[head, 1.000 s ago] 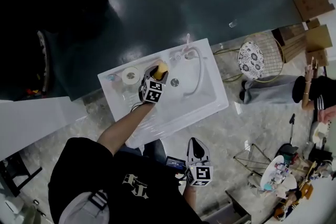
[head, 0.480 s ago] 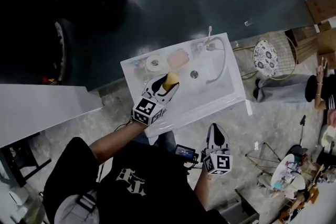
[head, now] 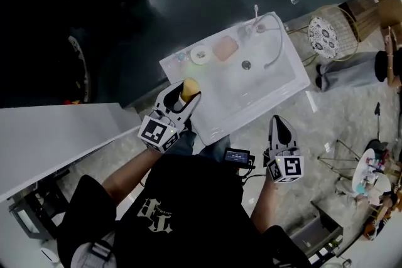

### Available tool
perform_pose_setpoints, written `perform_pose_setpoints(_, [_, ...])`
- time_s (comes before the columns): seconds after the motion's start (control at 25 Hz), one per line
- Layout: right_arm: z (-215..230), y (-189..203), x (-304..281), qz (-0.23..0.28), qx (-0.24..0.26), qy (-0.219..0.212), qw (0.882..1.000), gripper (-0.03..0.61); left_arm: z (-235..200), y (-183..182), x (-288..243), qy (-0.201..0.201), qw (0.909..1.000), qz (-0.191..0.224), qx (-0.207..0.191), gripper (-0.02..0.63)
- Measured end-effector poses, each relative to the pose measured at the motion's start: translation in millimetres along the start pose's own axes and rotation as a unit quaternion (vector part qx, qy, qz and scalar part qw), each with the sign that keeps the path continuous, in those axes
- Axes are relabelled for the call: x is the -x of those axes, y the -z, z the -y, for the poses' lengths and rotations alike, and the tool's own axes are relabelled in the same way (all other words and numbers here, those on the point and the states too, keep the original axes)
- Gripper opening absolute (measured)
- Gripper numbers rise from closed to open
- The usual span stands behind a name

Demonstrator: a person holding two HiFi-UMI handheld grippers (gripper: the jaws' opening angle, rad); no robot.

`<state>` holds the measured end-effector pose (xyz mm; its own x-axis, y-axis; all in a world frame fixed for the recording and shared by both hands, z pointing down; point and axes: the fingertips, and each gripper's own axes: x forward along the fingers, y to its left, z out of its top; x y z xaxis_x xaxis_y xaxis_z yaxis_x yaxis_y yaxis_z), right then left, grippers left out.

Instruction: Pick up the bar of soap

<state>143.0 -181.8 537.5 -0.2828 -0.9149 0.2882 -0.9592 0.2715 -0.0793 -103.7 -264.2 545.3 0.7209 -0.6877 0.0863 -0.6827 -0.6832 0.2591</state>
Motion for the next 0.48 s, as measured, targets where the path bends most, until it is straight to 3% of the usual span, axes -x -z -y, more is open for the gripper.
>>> perform_pose_setpoints(0.24, [-23.3,-1.7,8.1,-0.004,0.019,-0.019,1.000,0.008,20.8,-4.0,10.7,0.008,0.9998,0.014,-0.012,0.198])
perform_pose_setpoints(0.48, [-5.5,-4.2,25.0,0.003,0.021,-0.044,0.999,0.008,48.9,-11.8,9.6,-0.007,0.9994,0.029,-0.015,0.198])
